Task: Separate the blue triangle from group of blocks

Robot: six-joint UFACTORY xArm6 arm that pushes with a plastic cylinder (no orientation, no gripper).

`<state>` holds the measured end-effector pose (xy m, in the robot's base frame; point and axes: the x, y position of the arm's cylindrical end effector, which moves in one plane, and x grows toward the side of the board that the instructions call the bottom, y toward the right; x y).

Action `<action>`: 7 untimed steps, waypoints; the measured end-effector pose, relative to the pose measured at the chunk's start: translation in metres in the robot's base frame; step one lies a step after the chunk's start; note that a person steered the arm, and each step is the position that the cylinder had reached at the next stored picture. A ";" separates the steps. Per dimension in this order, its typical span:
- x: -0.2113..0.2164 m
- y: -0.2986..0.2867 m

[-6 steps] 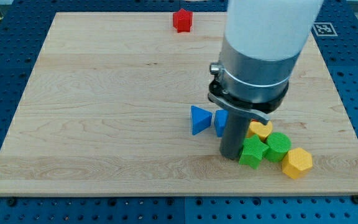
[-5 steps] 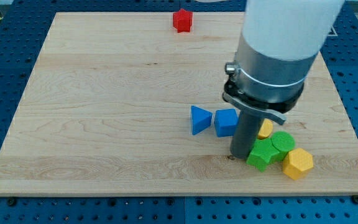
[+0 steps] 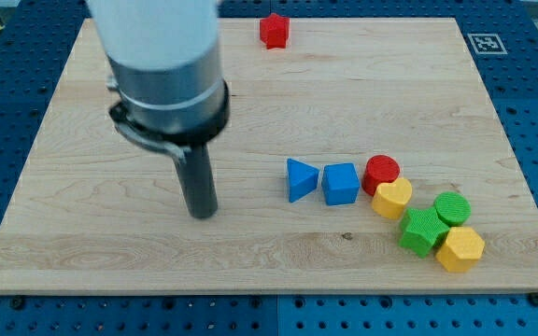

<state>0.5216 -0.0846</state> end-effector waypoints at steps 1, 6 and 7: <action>-0.034 0.021; -0.016 0.169; -0.016 0.193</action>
<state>0.5055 0.1087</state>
